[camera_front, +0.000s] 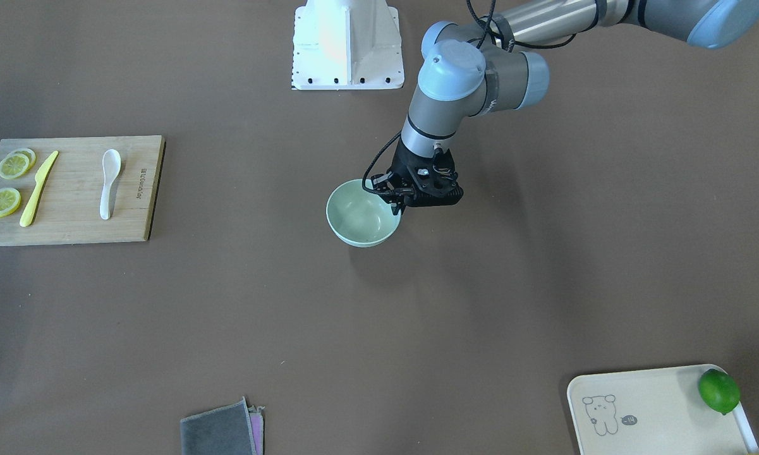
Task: Place spoon in bowl
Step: 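Drag the pale green bowl with the left gripper toward the table center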
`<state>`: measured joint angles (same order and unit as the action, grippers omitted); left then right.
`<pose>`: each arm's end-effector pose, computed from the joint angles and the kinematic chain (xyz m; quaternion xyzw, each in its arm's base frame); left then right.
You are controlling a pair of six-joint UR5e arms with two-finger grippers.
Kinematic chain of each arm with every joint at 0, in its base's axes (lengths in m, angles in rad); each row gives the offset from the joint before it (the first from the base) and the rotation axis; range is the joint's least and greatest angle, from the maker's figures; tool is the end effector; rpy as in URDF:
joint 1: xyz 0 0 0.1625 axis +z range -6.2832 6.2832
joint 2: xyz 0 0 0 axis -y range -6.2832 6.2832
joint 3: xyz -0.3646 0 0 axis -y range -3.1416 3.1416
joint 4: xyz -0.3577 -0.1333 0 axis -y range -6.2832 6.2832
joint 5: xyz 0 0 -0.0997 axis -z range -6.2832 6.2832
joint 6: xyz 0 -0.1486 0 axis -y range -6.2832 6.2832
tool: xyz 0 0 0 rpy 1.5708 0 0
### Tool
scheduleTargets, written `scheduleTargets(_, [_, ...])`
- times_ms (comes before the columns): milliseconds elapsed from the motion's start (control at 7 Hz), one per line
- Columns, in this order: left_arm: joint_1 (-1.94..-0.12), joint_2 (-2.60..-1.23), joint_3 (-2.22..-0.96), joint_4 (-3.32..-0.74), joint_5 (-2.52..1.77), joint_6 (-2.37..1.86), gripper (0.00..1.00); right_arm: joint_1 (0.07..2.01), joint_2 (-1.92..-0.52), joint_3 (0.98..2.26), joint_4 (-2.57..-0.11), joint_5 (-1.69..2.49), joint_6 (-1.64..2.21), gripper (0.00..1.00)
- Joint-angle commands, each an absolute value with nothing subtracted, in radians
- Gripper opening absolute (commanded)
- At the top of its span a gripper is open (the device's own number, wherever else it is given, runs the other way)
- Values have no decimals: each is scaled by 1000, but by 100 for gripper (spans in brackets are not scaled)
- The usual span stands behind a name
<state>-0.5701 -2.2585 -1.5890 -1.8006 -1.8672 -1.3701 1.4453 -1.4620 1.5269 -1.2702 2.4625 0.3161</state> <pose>0.5216 -0.4412 0.2162 0.0456 0.4629 -0.0967 0.8800 -0.0479 -0.5211 0.5533 0.0671 -0.4497 0.0064 0.8907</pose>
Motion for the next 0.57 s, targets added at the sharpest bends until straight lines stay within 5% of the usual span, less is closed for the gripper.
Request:
scheduleTargets(0, [-525, -2264, -1578, -1799, -1800, -1371, 0, 1443, -1460, 1535, -1266, 2461, 316, 100])
scheduleTargets(143, [-523, -2260, -1578, -1799, -1798, -1362, 0, 1443, -1459, 1537, -1266, 2459, 318, 100])
scheduleTargets(286, [-525, -2255, -1578, -1799, -1798, -1336, 56, 1443, -1459, 1537, -1267, 2459, 318, 100])
scheduleTargets(429, [-525, -2252, -1578, -1799, -1796, -1300, 80, 1443, -1457, 1537, -1267, 2459, 318, 100])
